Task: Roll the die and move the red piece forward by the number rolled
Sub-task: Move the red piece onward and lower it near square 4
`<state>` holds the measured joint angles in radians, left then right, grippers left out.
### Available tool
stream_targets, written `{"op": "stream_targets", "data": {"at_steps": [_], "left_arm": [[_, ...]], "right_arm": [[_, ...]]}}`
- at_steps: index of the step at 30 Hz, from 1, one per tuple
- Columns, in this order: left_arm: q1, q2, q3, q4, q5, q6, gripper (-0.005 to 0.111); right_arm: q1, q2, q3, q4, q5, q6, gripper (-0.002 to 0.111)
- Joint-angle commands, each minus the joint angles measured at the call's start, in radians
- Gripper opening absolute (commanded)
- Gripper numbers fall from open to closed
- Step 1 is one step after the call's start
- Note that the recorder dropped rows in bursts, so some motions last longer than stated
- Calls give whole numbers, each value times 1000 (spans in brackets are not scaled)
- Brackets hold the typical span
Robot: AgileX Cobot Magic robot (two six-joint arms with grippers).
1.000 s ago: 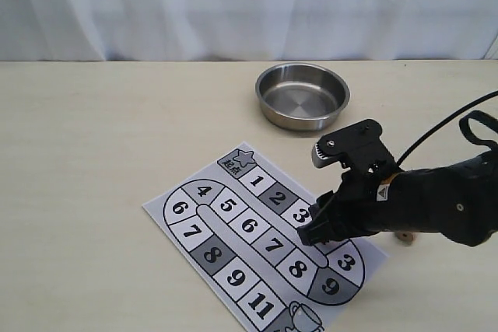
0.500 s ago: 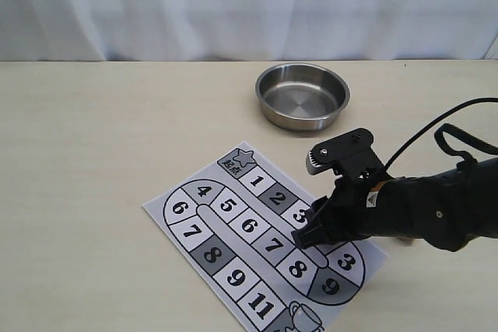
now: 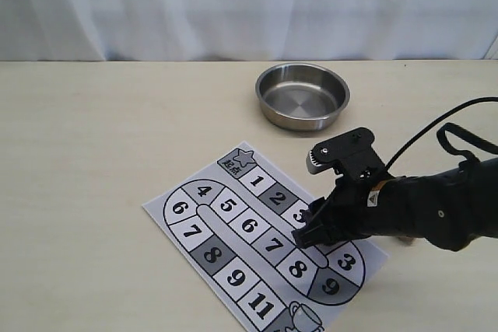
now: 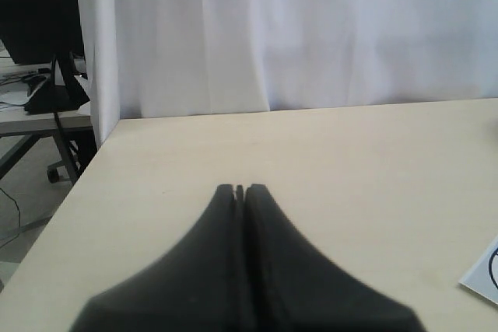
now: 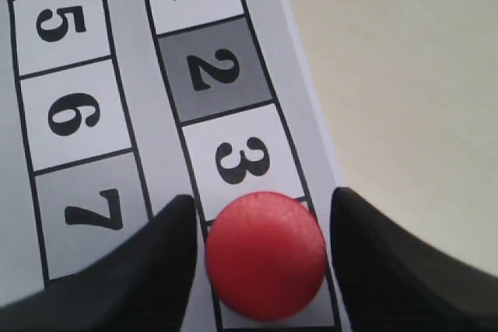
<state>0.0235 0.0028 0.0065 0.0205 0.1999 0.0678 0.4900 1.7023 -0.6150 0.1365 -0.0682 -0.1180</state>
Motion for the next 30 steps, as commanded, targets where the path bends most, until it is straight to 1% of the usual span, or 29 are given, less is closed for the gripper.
{"op": "stream_targets", "data": {"at_steps": [1,5,8,10,11,12,14,19,21,24,25,30], "left_arm": [[-2,-3,-7,-7,-13,-6,0],[-2,-3,-7,-7,-9,-6,0],[-2,-3,-7,-7,-11,-6,0],[-2,-3,-7,-7,-11,-6,0],[-2,-3,-7,-7,-11,-6,0],[-2,-3,-7,-7,-11,-6,0],[-2,-3,-7,-7,-11,-6,0],[-2,-3,-7,-7,-11,-6,0],[-2,-3,-7,-7,-11,-6,0],[-2,-3,-7,-7,-11,-6,0],[-2,-3,-7,-7,-13,-6,0],[-2,-3,-7,-7,-13,-6,0]], "right_arm": [[2,-31,0,5,-8,2,55],[2,-42,0,5,-8,2,58],[2,-42,0,5,-8,2,56],[0,-42,-15,16,9,2,47],[-2,-42,-41,44,58,2,37],[-4,-42,-69,61,95,2,29],[-4,-42,-116,61,146,2,24],[-4,-42,-237,61,317,2,24],[-4,-42,-269,57,364,2,20],[-4,-42,-304,57,405,2,7],[-4,-42,-313,52,410,2,4],[-31,-42,-327,49,410,2,4]]}}
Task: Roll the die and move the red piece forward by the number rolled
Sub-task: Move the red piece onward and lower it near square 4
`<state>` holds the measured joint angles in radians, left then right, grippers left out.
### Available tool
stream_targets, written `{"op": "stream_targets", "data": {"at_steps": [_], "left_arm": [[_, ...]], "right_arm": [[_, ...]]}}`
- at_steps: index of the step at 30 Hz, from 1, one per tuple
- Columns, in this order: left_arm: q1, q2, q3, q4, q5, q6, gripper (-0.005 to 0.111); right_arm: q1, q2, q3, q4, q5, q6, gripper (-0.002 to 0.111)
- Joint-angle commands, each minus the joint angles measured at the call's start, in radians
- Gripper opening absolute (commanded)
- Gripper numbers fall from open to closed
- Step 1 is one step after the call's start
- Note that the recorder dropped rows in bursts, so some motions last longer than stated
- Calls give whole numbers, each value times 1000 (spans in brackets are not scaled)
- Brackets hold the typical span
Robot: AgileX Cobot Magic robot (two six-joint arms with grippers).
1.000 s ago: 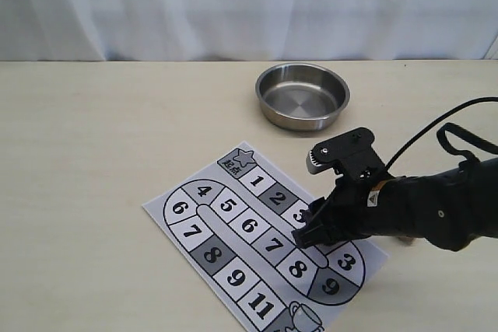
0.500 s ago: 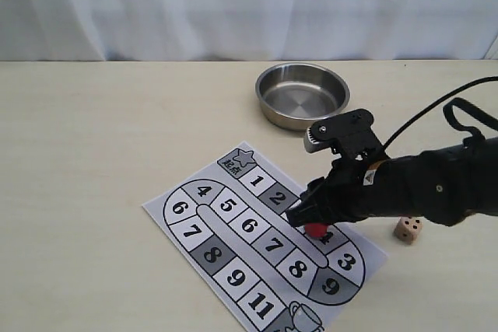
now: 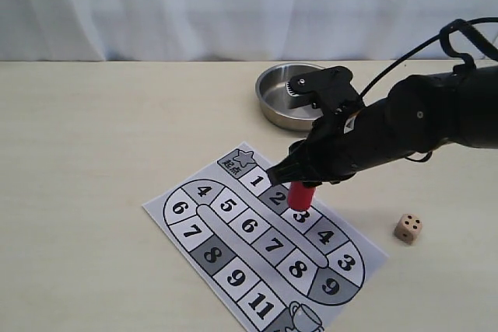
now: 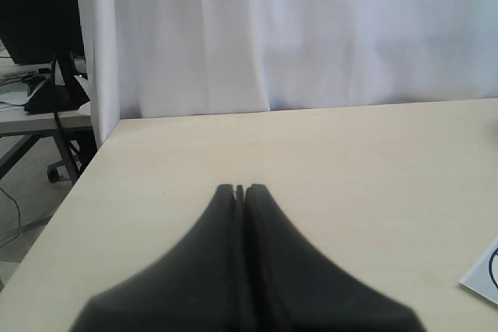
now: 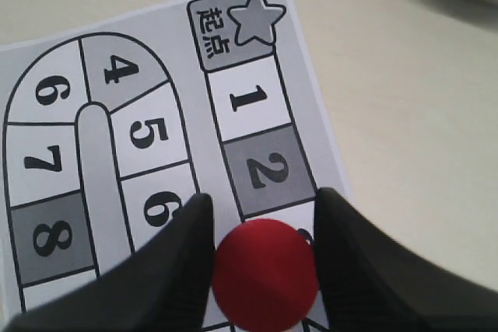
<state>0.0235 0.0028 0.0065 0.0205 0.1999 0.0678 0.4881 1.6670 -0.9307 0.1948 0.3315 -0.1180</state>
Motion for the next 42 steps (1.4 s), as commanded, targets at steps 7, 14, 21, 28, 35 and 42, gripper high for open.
{"op": "stream_targets", "data": {"at_steps": [7,14,21,28,35,42], "left_arm": [[-2,-3,-7,-7,-13,-6,0],[-2,-3,-7,-7,-13,-6,0],[-2,-3,-7,-7,-9,-6,0],[-2,-3,-7,-7,-12,-6,0],[-2,-3,-7,-7,-12,-6,0],[-2,-3,-7,-7,-13,-6,0]], "right_arm": [[-127,-6,-11,-5,106,1,4],[-124,-6,3,3,127,-5,4],[-124,-6,3,-1,125,-5,4],[-124,-6,3,-1,126,-3,4],[-124,-6,3,28,125,-9,4],[-124,-6,3,36,107,-9,4]]}}
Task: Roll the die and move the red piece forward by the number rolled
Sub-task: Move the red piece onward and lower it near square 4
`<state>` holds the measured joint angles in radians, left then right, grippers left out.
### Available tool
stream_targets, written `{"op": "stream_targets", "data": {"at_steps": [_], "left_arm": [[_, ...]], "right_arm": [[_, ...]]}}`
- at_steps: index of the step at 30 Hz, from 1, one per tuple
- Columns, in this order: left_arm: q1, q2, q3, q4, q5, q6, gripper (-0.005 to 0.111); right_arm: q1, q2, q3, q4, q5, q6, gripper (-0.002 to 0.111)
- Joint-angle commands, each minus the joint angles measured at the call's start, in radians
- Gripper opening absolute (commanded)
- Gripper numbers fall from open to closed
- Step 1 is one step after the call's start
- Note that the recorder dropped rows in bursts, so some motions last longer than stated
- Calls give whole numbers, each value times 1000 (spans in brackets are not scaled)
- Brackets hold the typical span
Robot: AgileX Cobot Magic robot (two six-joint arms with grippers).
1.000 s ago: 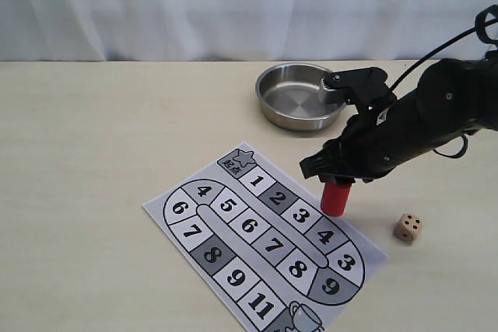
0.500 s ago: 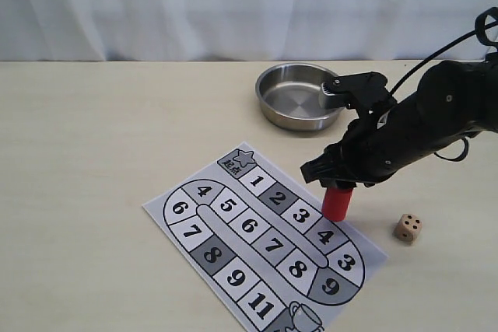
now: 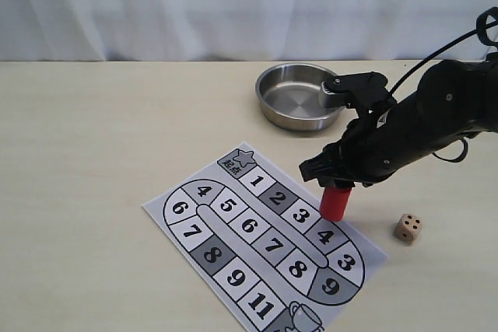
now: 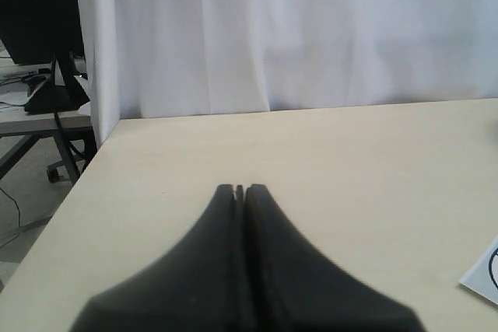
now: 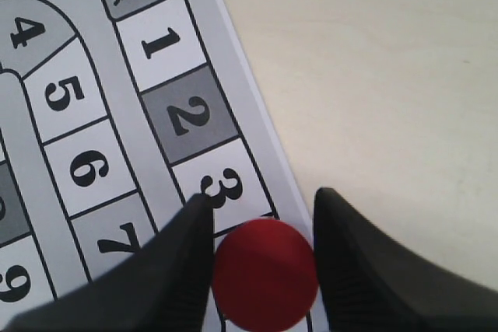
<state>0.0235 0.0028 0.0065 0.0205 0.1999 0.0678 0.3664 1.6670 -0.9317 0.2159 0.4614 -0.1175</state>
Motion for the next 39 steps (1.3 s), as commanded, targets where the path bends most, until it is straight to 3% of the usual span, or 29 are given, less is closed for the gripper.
{"op": "stream_targets", "data": {"at_steps": [1,18,32,39], "left_arm": [[-2,-3,-7,-7,-13,-6,0],[-2,-3,-7,-7,-13,-6,0],[-2,-3,-7,-7,-12,-6,0],[-2,-3,-7,-7,-12,-6,0]], "right_arm": [[-3,-6,4,15,-23,-9,4],[-3,-4,4,15,-33,-9,4],[-3,28,144,91,-364,-118,4],[-3,28,159,91,-296,-111,4]]}}
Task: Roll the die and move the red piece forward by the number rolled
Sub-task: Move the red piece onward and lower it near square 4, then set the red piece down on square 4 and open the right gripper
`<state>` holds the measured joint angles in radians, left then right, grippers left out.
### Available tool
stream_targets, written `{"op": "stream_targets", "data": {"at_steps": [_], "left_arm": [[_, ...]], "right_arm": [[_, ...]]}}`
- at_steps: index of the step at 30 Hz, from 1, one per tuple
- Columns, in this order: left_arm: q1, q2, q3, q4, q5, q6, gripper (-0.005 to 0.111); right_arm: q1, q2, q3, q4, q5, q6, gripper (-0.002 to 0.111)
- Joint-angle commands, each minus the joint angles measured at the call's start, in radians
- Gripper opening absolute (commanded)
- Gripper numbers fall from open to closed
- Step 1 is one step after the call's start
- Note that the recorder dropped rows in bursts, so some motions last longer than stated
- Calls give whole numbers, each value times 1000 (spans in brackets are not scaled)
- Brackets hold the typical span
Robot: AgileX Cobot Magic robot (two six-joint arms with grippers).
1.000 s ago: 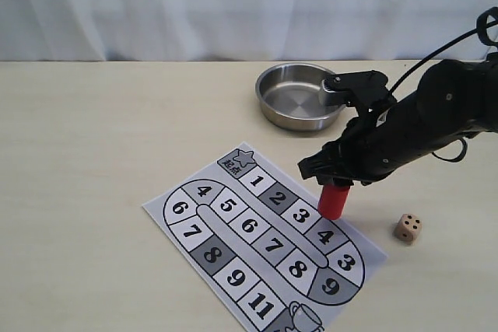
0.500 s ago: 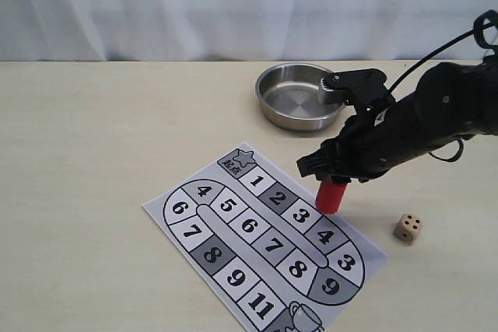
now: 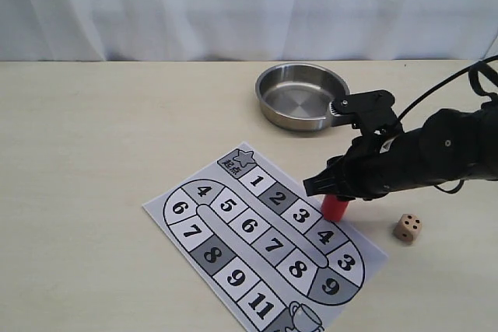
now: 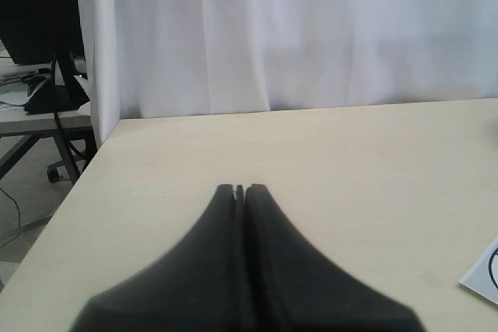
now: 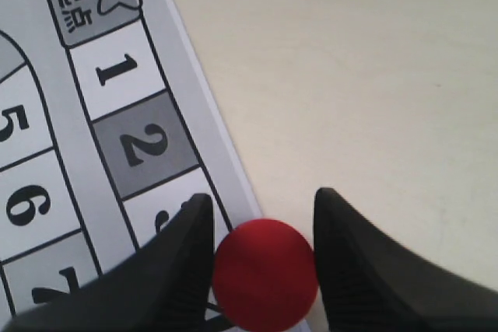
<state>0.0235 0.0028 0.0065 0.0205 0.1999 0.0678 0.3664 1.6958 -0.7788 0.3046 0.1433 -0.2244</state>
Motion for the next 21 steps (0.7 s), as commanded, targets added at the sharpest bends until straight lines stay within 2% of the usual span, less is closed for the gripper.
{"op": "stream_targets", "data": {"at_steps": [1,7,15,21], "left_arm": [[-2,-3,-7,-7,-12,-6,0],[-2,-3,-7,-7,-12,-6,0],[-2,-3,-7,-7,-12,-6,0],[-2,-3,-7,-7,-14,-6,0]], "right_arm": [[-3,0,6,2,21,-4,4],[13,0,4,58,36,-36,4],[111,0,4,42,45,-90,4],[110,0,6,42,84,-98,4]]}}
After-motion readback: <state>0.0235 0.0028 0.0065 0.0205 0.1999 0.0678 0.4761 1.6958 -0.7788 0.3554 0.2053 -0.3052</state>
